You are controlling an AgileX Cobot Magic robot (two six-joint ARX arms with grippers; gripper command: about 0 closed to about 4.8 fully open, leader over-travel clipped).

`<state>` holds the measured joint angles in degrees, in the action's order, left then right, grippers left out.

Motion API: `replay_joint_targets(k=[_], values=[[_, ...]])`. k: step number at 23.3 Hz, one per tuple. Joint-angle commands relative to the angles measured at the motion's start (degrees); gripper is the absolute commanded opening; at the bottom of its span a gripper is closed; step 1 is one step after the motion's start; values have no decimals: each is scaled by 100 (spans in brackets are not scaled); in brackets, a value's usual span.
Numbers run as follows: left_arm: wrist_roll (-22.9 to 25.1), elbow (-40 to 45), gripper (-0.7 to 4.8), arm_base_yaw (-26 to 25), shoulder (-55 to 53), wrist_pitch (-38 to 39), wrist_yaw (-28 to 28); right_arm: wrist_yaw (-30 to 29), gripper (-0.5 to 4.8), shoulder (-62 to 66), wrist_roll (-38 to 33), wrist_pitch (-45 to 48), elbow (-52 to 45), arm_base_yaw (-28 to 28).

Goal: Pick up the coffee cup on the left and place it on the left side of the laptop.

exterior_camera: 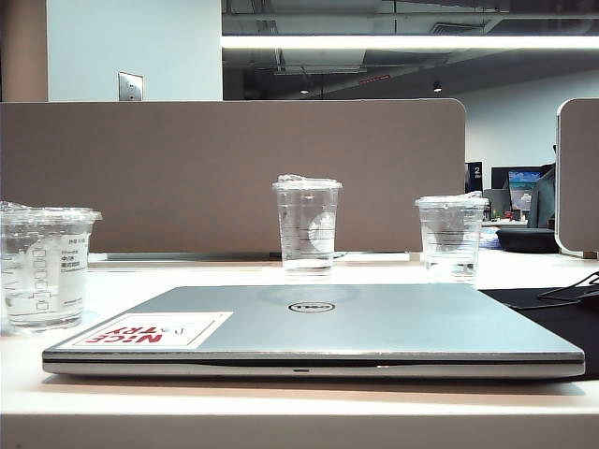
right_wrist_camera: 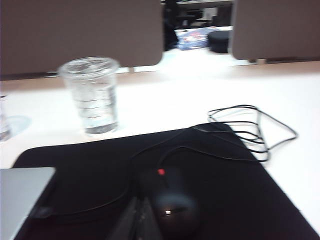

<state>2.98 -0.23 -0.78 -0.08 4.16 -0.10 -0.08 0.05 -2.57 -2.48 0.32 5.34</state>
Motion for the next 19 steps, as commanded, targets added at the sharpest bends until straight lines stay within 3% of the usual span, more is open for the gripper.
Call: replay_joint_targets(k=[1,9,19], values=[[2,-20,-5,-4,0,-13,31,11,-5,-9,2,98,-24,177],[2,-20,-5,-4,0,173,28,11,-4,-9,2,98,-24,203],[-46,-17,-5,-7,0,74,11,11,-4,-9,2,98,-24,-184]])
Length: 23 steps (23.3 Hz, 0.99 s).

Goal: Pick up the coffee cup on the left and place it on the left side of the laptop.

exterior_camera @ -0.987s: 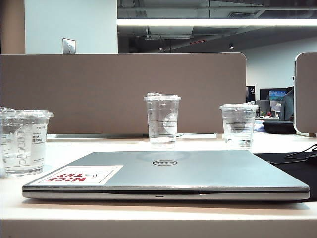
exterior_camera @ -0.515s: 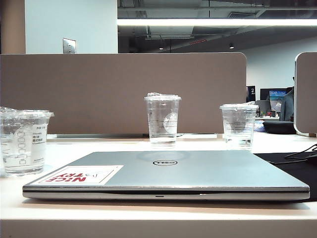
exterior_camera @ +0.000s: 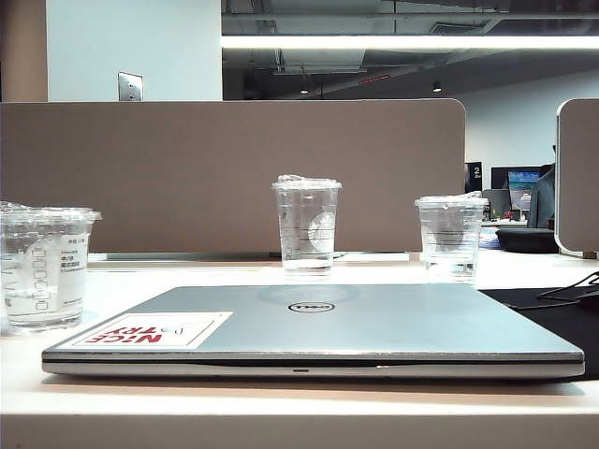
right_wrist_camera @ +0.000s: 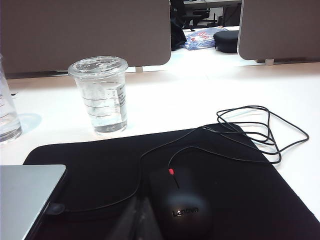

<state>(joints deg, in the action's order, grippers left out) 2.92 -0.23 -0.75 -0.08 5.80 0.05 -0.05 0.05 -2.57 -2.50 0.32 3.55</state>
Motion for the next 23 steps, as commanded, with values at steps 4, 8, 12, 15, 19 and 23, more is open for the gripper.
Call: replay_joint_targets(k=[4,8,12,15,19,23], values=[[-122,-17,-5,-9,0,-212,-4,9,-5,-9,2,101,-24,-4],[-122,-17,-5,-15,0,-227,13,9,-4,-9,2,101,-24,-4],[-122,-17,-5,-15,0,-326,-7,9,-4,-9,2,101,-24,-13],[-120,-17,-5,-15,0,-470,-7,9,-4,-9,2,101,-24,-24],[-120,-17,-5,-15,0,-590,-4,9,-4,-9,2,101,-24,-33],[-120,-17,-5,-15,0,-570,-4,9,-5,-9,2,101,-24,-31]])
